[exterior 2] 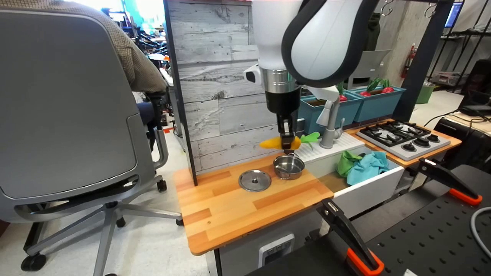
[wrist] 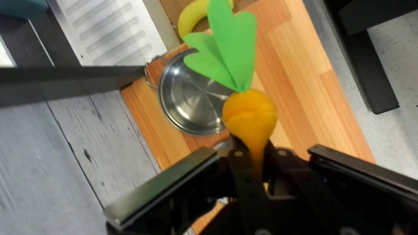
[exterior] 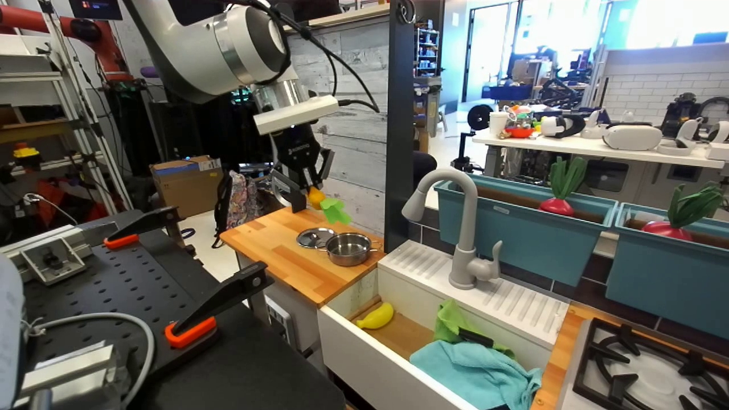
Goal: Pick up the carrot from the counter and put it in the pot
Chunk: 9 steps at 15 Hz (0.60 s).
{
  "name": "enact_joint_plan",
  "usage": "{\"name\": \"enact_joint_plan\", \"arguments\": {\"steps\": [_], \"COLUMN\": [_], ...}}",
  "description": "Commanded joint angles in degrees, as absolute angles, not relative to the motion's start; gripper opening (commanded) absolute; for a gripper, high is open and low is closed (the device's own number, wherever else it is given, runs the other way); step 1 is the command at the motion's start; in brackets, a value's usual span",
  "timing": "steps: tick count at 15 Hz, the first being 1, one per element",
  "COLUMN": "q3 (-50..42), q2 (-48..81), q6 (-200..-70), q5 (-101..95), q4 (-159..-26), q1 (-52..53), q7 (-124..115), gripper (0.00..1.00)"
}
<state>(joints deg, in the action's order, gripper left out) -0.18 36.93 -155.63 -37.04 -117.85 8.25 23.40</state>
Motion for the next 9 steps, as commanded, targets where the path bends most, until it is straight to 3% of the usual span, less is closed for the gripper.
{"name": "enact_joint_plan", "arguments": {"steps": [1, 9], "q3": [-1.2, -0.1], "q2": [36.6, 45.3], "q6": [-158.4, -160.1], "q5": [-36.5, -29.0], "q4": [-118.7, -112.3], "q1": [4.9, 0.6], "q7": [21.6, 21.0], "gripper": [0.03, 0.03]}}
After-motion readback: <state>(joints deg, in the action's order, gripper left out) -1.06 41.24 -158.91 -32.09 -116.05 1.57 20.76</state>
